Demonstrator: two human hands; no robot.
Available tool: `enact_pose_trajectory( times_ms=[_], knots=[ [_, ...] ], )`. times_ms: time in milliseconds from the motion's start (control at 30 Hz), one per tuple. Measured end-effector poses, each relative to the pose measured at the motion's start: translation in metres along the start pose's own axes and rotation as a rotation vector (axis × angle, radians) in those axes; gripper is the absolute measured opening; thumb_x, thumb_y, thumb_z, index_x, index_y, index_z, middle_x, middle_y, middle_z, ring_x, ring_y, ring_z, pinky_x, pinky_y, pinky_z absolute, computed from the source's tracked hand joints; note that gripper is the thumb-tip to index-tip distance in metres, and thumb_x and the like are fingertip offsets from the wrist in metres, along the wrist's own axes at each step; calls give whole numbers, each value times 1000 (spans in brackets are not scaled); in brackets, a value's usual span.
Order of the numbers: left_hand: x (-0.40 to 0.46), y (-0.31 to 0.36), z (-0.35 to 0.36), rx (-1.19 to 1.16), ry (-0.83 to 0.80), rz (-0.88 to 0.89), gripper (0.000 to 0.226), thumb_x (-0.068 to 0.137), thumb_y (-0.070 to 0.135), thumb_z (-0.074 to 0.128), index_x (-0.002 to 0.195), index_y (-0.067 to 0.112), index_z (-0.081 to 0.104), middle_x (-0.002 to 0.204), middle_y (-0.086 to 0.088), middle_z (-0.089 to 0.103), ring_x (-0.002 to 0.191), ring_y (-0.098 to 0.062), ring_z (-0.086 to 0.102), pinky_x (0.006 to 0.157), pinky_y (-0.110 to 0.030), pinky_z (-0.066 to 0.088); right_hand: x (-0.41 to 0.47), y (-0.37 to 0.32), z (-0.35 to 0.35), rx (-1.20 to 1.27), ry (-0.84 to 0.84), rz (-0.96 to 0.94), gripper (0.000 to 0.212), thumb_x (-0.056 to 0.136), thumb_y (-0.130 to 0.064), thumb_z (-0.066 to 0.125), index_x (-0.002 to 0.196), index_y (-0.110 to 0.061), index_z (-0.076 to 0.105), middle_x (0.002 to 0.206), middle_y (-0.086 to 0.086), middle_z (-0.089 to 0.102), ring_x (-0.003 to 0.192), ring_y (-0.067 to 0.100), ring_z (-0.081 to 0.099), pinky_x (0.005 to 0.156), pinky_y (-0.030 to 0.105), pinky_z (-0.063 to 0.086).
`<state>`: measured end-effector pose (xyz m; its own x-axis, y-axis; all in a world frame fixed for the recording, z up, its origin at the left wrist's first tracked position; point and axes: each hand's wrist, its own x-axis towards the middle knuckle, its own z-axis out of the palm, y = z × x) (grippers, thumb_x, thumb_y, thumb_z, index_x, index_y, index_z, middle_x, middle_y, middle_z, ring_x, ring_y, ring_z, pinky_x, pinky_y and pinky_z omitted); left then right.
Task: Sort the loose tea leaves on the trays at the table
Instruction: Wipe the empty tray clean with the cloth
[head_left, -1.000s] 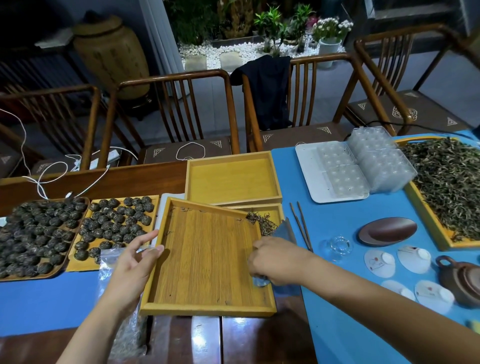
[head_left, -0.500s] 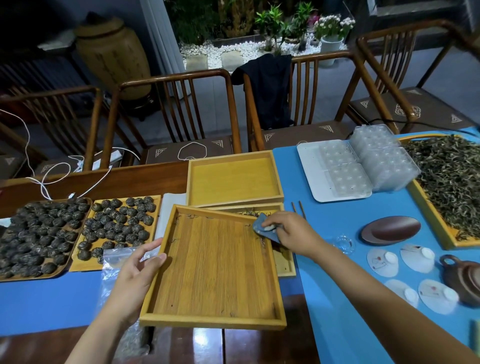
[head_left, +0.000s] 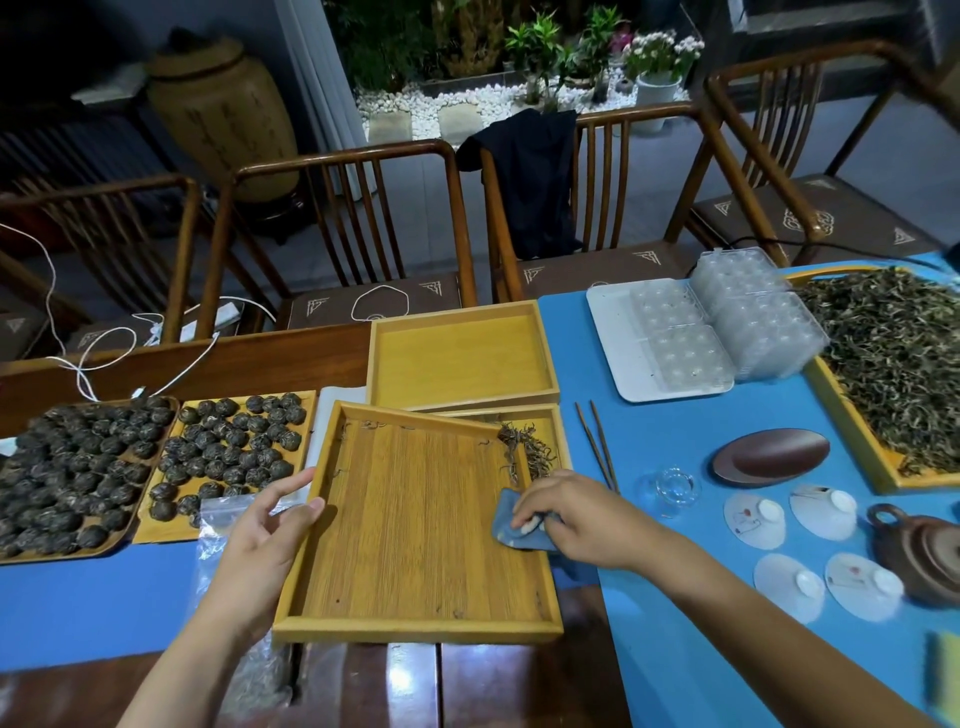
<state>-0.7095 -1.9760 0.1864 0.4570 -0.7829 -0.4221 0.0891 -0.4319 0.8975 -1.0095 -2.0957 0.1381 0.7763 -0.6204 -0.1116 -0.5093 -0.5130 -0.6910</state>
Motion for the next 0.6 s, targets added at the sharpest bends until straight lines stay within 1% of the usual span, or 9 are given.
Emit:
enact_pose_trajectory(
  times_ms=[100, 167, 233, 333, 467, 533, 600],
  knots=[
    [-2, 0, 2, 21, -7, 13, 27, 91, 21, 60, 117, 31, 60, 94, -6, 69, 62, -17, 72, 44, -26, 54, 10, 7, 3, -36, -24, 55, 47, 79, 8, 40, 104, -15, 72, 107, 2, 69, 101, 18, 56, 97, 21, 37],
    [-3, -1, 4, 35, -13, 20, 28, 91, 19, 60, 118, 28, 59, 81, -1, 73, 59, -14, 72, 42, -24, 53, 16, 11, 5, -72, -34, 69, 45, 81, 7, 40, 105, -14, 72, 108, 2, 69, 102, 18, 56, 94, 19, 36],
    [-5, -1, 6, 41, -32, 19, 29, 92, 17, 58, 120, 25, 58, 74, 3, 76, 59, -15, 72, 42, -23, 53, 21, 13, 3, -88, -28, 77, 45, 82, 7, 40, 107, -14, 71, 109, 3, 69, 104, 18, 55, 94, 19, 36],
    [-6, -3, 5, 37, -47, 17, 30, 93, 16, 58, 122, 24, 58, 75, 8, 75, 60, -17, 72, 44, -25, 54, 27, 16, -2, -109, -13, 94, 45, 83, 7, 39, 109, -14, 70, 113, 2, 68, 107, 18, 53, 94, 28, 43],
    [-6, -2, 4, 35, -75, 4, 31, 92, 17, 58, 121, 26, 59, 79, -1, 76, 65, -19, 73, 48, -28, 56, 35, 24, -5, -90, 52, 131, 46, 83, 9, 39, 108, -12, 70, 113, 4, 69, 106, 20, 56, 90, 26, 45],
    [-5, -2, 3, 31, -81, 5, 30, 92, 17, 58, 120, 28, 59, 80, -1, 76, 66, -19, 73, 48, -27, 56, 38, 29, -4, -48, 101, 169, 45, 83, 9, 40, 108, -12, 70, 113, 6, 68, 106, 21, 58, 89, 30, 48],
    [-5, -1, 1, 36, -84, 4, 30, 91, 18, 58, 119, 29, 59, 81, 0, 76, 67, -20, 73, 49, -27, 56, 39, 35, -3, 54, 163, 236, 43, 84, 8, 42, 108, -14, 70, 115, 6, 67, 103, 22, 61, 88, 36, 52]
  ],
)
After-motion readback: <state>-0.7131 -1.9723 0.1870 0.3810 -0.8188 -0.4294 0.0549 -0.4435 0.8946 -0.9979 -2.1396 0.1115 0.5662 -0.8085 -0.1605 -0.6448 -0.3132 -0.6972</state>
